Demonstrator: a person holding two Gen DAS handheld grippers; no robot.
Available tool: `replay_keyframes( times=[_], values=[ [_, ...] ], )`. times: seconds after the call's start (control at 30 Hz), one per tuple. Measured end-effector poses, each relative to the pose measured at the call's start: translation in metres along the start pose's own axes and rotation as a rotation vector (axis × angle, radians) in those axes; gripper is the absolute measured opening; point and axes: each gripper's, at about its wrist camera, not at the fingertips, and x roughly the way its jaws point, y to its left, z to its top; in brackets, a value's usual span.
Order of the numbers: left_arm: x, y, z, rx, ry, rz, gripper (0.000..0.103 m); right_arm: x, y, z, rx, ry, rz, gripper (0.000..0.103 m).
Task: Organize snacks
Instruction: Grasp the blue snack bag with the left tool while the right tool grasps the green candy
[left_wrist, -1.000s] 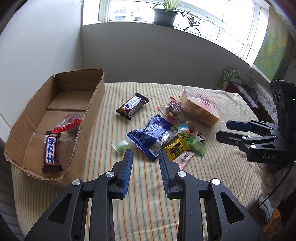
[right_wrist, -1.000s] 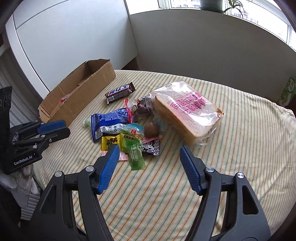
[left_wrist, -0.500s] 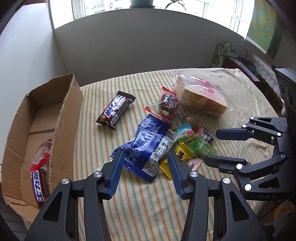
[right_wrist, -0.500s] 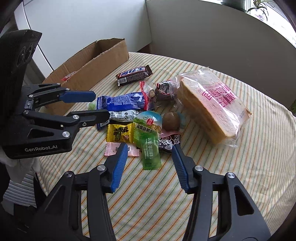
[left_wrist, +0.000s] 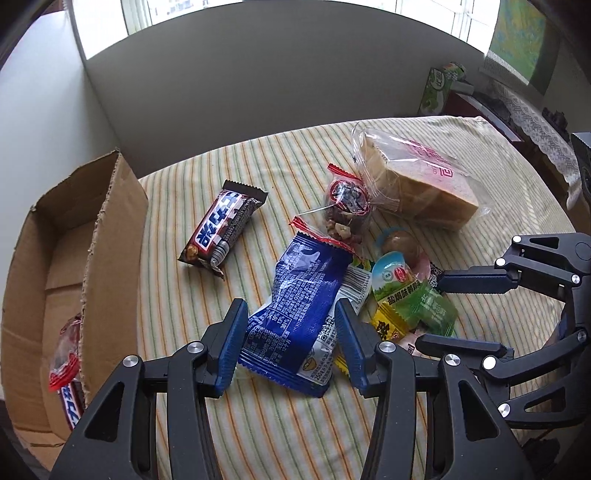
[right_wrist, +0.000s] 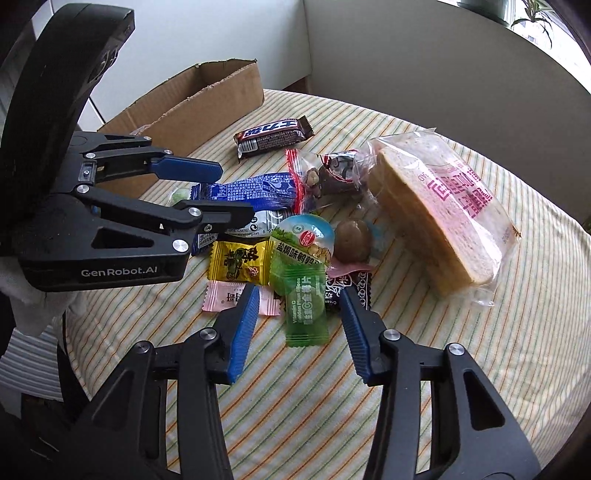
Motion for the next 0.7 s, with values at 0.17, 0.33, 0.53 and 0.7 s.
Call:
replay_keyframes(
  times=[0.17, 0.33, 0.53, 0.7],
  values=[
    [-0.001, -0.01, -0.004, 0.03, 0.014, -0.029, 0.048, -0.001, -0.002, -0.001, 0.004, 0.008, 0.012, 0.047],
    [0.006, -0.006, -0.002, 0.029, 0.027, -0.021, 0.05, 0.001, 0.001, 0.001, -0.012, 0.013, 0.006, 0.047],
    [0.013, 0.0, 0.0, 0.008, 0.029, -0.027, 0.052, 0.004, -0.004, 0.002, -0.009, 0.026, 0.006, 0.047],
    [0.013, 0.0, -0.002, 0.0, 0.016, -0.031, 0.05, 0.005, -0.001, 0.001, -0.044, 0.041, -0.024, 0.037]
  ],
)
